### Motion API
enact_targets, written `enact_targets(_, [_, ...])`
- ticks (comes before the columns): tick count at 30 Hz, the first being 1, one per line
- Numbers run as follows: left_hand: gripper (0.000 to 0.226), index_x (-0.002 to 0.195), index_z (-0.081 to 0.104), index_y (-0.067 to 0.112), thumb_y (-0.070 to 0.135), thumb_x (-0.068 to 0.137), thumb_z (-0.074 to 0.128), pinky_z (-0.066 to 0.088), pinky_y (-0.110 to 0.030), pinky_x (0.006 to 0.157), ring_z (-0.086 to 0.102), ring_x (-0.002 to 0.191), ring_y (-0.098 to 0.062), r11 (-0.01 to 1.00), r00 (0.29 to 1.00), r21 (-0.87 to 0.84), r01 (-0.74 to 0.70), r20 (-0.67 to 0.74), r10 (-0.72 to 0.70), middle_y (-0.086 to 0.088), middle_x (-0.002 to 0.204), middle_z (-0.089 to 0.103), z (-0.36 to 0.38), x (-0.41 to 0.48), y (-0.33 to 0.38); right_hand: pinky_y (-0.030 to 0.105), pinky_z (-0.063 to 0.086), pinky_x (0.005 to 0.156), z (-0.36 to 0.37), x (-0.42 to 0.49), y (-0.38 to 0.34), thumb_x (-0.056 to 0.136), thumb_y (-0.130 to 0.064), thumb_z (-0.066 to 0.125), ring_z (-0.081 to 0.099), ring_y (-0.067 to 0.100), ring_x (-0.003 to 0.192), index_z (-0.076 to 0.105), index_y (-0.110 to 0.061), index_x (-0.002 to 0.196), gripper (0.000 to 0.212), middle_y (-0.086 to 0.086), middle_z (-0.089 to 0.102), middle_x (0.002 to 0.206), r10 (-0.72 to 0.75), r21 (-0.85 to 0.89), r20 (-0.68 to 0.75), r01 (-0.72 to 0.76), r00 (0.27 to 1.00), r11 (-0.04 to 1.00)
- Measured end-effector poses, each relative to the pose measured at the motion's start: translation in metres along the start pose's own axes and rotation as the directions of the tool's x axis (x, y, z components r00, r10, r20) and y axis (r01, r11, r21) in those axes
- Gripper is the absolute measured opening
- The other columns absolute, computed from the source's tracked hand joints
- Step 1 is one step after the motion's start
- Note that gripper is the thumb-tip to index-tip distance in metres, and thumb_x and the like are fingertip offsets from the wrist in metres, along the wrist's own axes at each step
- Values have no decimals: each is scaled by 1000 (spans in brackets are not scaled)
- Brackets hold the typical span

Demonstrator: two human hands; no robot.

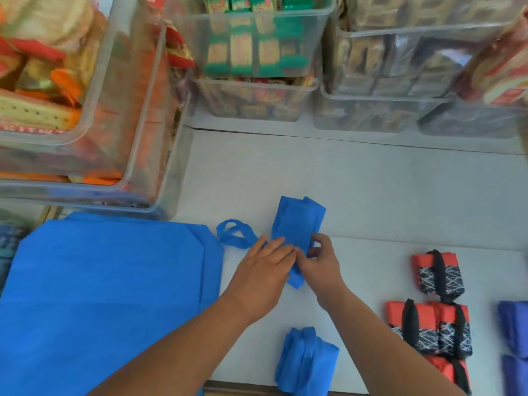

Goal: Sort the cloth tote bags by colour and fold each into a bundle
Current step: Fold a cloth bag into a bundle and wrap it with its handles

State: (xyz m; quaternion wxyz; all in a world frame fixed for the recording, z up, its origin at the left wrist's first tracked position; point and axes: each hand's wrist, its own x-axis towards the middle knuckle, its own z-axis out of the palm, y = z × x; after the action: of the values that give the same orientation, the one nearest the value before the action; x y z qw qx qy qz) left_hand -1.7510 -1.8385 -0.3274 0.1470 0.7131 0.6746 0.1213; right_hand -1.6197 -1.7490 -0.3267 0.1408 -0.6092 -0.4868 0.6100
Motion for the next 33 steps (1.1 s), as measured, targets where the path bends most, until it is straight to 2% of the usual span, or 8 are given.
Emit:
enact_targets(3, [33,128,64,15,14,94,64,34,-37,120,32,149,-18,978,998,-209,-2,67,16,4,144,55,16,-6,-10,16,47,59,-8,12,-11,86,-2,62,61,5,71,49,-32,123,49,-6,62,87,-14,-16,11,15,1000,1000])
enact_targets(7, [19,115,65,13,10,98,56,21,-38,125,22,153,-17,949,991,-311,-46,106,83,-1,149,51,30,-8,-19,26,48,83,-12,36,-26,89,-36,72,59,9,93,58,-30,125,39,-6,51,115,-220,-270,-110,184,969,945])
enact_targets(10, [23,116,65,16,7,98,53,20,-36,125,22,153,-12,941,993,-336,-33,99,70,4,150,50,34,-4,-22,29,46,79,-19,59,-28,93,-37,69,56,11,101,64,-25,112,23,-6,40,130,-366,-489,-54,295,929,821])
enact_targets(14, [36,121,64,24,3,93,58,19,-38,125,21,152,-7,974,995,-226,-32,87,53,12,151,49,35,-3,-26,33,43,67,-23,83,-33,100,-37,56,55,16,95,56,-25,95,14,-14,45,109,-408,-716,19,297,913,631])
enact_targets(18, [38,142,52,28,27,104,50,17,-47,125,15,155,-16,999,995,-14,-33,90,34,10,161,36,37,-3,-20,36,41,65,-16,100,-37,103,-34,48,53,22,92,54,-17,97,19,-3,51,102,-469,-802,50,315,882,508])
enact_targets(26, [63,163,8,27,50,107,25,-8,-46,123,-18,154,-14,998,965,54,24,261,-38,13,168,-13,48,-9,-25,31,42,65,-13,121,-26,97,-44,61,54,17,82,58,-24,103,21,-6,50,99,-530,-653,-18,391,848,649])
enact_targets(30, [62,162,12,31,52,106,27,-8,-42,124,-16,154,-10,999,971,29,38,236,-43,17,168,-8,49,-8,-26,19,37,63,-16,117,-30,95,-50,62,56,13,85,58,-25,106,28,-8,53,103,-459,-589,-56,342,887,732])
enact_targets(33, [65,161,18,32,54,103,37,-4,-42,124,-10,155,-10,999,974,5,36,224,-37,17,168,-1,50,-6,-27,19,43,76,-25,100,-27,94,-48,64,58,7,92,56,-32,127,37,-14,60,113,-426,-468,-65,350,902,812])
